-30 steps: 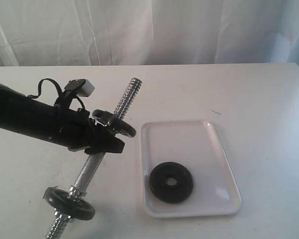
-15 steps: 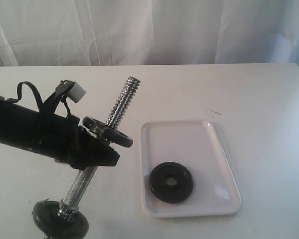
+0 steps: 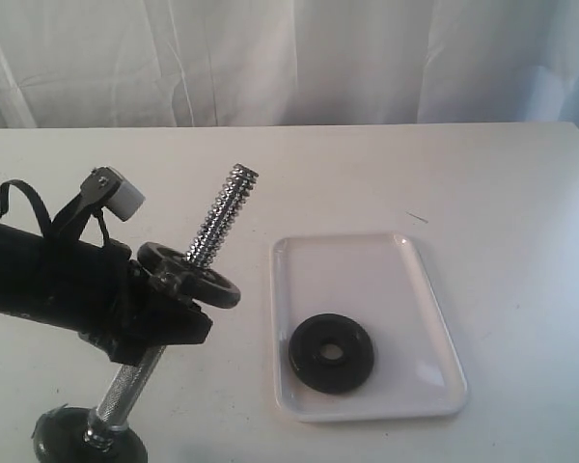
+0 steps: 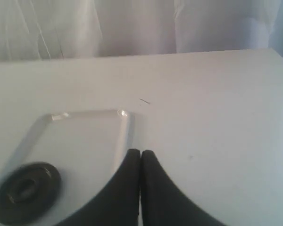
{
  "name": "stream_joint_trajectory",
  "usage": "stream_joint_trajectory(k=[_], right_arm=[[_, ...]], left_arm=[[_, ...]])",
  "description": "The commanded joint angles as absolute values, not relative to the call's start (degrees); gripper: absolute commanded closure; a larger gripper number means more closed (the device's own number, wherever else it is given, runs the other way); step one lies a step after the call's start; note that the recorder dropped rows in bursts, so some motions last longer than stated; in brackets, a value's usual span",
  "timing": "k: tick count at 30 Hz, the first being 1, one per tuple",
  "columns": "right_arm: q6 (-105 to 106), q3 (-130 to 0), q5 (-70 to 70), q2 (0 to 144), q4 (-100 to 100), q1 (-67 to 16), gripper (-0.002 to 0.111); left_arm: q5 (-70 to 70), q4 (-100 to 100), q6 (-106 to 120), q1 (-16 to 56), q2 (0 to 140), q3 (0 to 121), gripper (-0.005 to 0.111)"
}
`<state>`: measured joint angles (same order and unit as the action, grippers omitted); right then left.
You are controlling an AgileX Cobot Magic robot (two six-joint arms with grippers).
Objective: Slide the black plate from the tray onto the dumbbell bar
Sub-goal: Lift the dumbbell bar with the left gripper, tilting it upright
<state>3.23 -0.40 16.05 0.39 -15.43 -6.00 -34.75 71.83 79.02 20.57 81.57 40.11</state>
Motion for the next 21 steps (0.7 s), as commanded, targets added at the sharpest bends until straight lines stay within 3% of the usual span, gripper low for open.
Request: stream_joint_trajectory(k=[1,8,21], right_arm=[[-3.4,0.0,9.5,0.0,-24.8,-6.2,0.108],[-8.2,0.0,5.4,0.0,-28.0,-6.2,0.108],[-9.2,0.0,10.5,0.0,-29.1,-6.2,0.108]], left_arm=[[-42.0,79.0,79.9,20.7,78.0,41.3,0.107],[-41.6,78.6,79.9,20.7,78.0,40.5,0.107],[-39.9,77.8,80.0,20.7,78.0,40.4,0.107]])
